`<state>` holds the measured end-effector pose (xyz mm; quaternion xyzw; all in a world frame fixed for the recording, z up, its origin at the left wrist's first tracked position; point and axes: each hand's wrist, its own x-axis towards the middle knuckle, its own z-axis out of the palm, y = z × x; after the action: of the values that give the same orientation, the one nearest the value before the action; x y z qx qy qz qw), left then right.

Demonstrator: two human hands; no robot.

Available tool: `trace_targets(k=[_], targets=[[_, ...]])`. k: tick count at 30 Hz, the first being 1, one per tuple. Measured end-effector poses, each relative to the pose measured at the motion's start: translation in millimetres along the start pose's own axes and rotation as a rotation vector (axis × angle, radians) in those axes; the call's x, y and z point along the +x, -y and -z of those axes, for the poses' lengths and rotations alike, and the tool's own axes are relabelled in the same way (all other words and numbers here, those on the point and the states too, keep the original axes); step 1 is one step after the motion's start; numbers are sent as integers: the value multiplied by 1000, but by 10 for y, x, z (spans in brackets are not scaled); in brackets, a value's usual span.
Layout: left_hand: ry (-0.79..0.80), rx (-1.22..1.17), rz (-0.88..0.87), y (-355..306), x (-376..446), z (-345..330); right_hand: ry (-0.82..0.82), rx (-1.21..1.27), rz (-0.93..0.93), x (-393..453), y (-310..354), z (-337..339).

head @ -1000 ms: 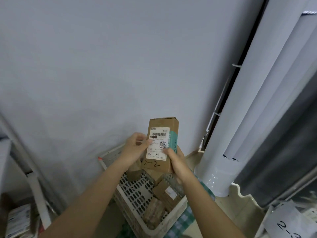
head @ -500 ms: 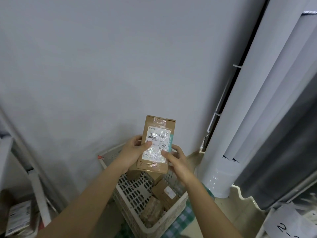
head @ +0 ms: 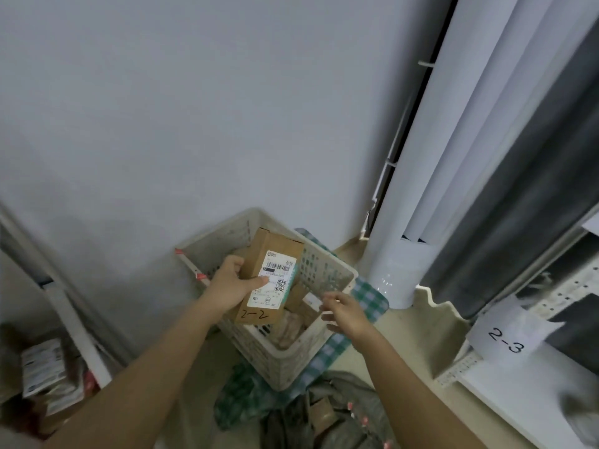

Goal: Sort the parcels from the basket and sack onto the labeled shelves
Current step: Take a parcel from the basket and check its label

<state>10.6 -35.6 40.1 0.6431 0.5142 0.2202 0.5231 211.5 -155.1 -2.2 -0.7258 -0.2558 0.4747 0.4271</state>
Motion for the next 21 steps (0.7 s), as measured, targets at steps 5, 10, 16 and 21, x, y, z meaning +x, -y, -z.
trace_targets(k=[5, 10, 16, 21], targets=[[107, 29, 35, 353, -408, -85, -83, -12, -112, -387, -660, -171], [277, 69, 52, 753, -900, -339, -154, 49, -276, -1093, -1390, -339], [502, 161, 53, 763, -1456, -991, -326, 81, -358, -1932, -2009, 39], [677, 254, -15, 620, -1781, -1657, -497, 90, -319, -2606, -2227, 587]])
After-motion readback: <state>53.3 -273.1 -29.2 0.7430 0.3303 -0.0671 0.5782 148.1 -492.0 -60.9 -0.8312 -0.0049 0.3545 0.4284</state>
